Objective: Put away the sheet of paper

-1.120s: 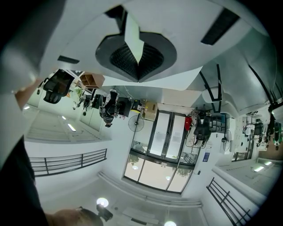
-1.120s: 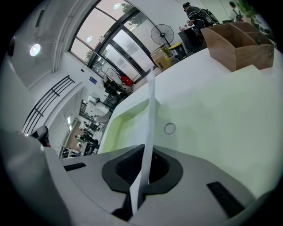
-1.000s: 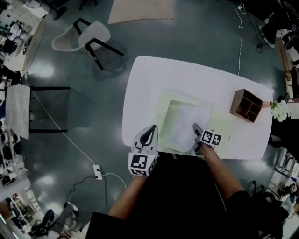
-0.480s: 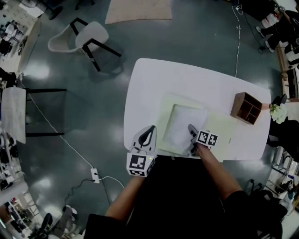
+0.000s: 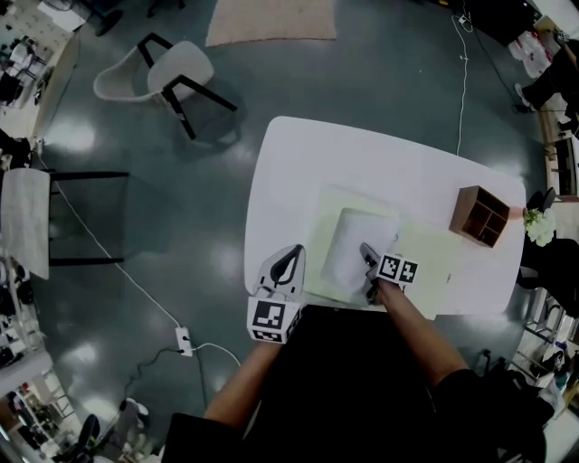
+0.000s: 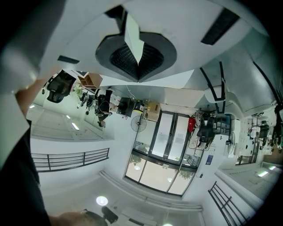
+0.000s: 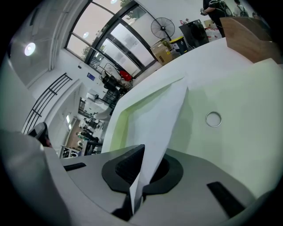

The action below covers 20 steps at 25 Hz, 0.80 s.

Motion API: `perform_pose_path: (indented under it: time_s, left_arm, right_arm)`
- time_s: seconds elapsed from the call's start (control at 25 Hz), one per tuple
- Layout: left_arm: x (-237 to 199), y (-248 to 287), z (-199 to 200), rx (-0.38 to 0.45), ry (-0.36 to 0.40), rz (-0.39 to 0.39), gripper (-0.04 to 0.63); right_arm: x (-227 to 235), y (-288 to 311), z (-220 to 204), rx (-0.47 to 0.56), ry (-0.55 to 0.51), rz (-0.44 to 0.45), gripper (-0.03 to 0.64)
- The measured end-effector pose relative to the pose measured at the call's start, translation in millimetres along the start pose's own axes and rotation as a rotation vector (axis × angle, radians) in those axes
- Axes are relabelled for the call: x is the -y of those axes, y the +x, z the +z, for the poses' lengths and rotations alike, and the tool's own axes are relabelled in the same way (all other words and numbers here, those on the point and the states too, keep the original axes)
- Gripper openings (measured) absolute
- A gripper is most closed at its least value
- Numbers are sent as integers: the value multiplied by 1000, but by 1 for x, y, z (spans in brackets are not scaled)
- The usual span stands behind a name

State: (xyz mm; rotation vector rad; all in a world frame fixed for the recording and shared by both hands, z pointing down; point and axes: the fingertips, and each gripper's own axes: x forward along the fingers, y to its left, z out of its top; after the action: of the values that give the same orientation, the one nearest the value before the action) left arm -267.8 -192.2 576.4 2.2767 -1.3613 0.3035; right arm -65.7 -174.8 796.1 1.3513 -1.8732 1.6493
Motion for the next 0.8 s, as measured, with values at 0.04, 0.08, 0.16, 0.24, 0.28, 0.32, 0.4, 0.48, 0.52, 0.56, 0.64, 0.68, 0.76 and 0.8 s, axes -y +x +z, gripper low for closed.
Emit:
perform_pose_path:
  time_s: [0.04, 0.08, 0.16, 0.24, 0.28, 0.32, 0.4, 0.48, 0.52, 0.56, 0.64, 0.68, 0.76, 0.8]
  left_arm:
    - [-2, 0, 0, -2, -2, 1, 3]
    - [-5, 0, 0, -2, -2, 4, 3]
    - [-10, 0, 1, -2, 1, 12, 3]
    - [-14, 2, 1, -3, 2, 16, 3]
    - [-15, 4, 2, -5, 3, 15, 3]
    - [-15, 5, 3, -7, 4, 14, 3]
    - [-16, 7, 4, -10, 6, 11, 3]
    - [-17, 9, 5, -11, 7, 7, 3]
    - [-17, 11, 4, -12, 5, 6, 3]
    - [-18, 11, 4, -13, 2, 5, 3]
    - [-18, 12, 3, -16, 1, 3, 3]
    - [-18, 12, 3, -18, 4, 2, 3]
    - [-19, 12, 2, -22, 19, -2, 3]
    - [-19, 12, 2, -23, 26, -3, 3]
  right_arm:
    - [-3, 2, 0, -1, 1, 1, 0]
    - [-5, 3, 0, -2, 1, 2, 0]
    - [-8, 7, 0, -3, -8, 5, 0]
    - [-13, 11, 0, -5, -19, 10, 0]
    - [-15, 13, 0, -8, -22, 12, 0]
    - [-17, 14, 0, -10, -24, 13, 0]
    - [-22, 18, 1, -15, -23, 18, 0]
    - [-26, 22, 3, -18, -23, 26, 0]
    - [-28, 25, 3, -20, -23, 30, 0]
    - [-30, 26, 3, -21, -23, 32, 0]
    - [-32, 29, 3, -25, -22, 33, 0]
    - [-32, 30, 2, -27, -20, 32, 0]
    - [-34, 32, 2, -30, -17, 33, 0]
    - [-34, 33, 2, -31, -17, 35, 0]
